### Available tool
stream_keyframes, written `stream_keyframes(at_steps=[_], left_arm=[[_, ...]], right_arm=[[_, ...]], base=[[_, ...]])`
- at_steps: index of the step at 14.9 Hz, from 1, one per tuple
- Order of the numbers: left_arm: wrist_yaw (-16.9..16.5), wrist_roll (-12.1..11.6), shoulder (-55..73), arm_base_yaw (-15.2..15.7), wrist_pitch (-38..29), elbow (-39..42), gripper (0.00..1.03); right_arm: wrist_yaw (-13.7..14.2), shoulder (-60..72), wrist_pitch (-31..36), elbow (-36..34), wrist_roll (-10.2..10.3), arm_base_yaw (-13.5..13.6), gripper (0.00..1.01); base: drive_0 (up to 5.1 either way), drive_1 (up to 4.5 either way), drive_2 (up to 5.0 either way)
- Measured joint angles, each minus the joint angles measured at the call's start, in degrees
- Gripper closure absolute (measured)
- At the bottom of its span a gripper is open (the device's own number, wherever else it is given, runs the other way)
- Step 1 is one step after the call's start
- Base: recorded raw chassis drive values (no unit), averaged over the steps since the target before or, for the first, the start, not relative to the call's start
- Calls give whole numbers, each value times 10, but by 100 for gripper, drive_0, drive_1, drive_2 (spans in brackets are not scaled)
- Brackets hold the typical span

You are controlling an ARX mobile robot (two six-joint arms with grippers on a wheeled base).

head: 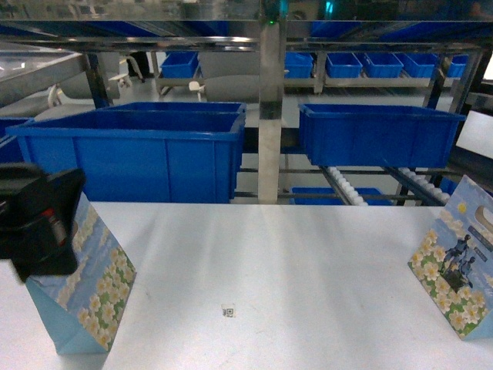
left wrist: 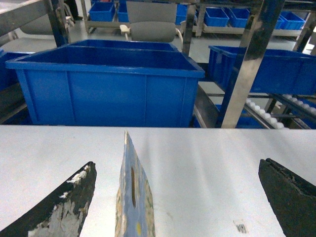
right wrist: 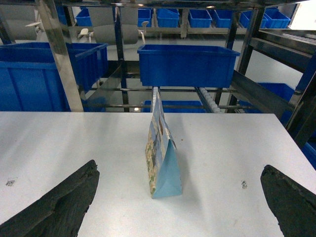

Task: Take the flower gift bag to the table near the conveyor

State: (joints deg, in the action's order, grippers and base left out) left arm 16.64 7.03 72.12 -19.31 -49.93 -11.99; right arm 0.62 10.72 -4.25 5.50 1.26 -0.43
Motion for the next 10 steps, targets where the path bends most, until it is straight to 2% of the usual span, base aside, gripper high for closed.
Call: stream_keyframes(at_steps=[2,4,6,8,9,10], left_arm=[[-13,-11,-174,7,148,30,5],[-13,-10,-345,15,306,46,5],[23,-15,-533,-16,489,53,5],[28,-15,-570,-16,509,52,5],[44,-29,-584,-24,477,66,9],[33,-46,-645,-16,475,93,22]], right_arm=[[0,0,0,0,0,0,3],[0,0,0,0,0,0,3],[0,0,0,0,0,0,3],[0,0,0,0,0,0,3],[-2,-30,38,-20,-2,1,10],[-5,-105,26,-46,-8,2,23]], base=[[0,0,0],[0,0,0],[0,0,0],[0,0,0],[0,0,0],[0,0,0]])
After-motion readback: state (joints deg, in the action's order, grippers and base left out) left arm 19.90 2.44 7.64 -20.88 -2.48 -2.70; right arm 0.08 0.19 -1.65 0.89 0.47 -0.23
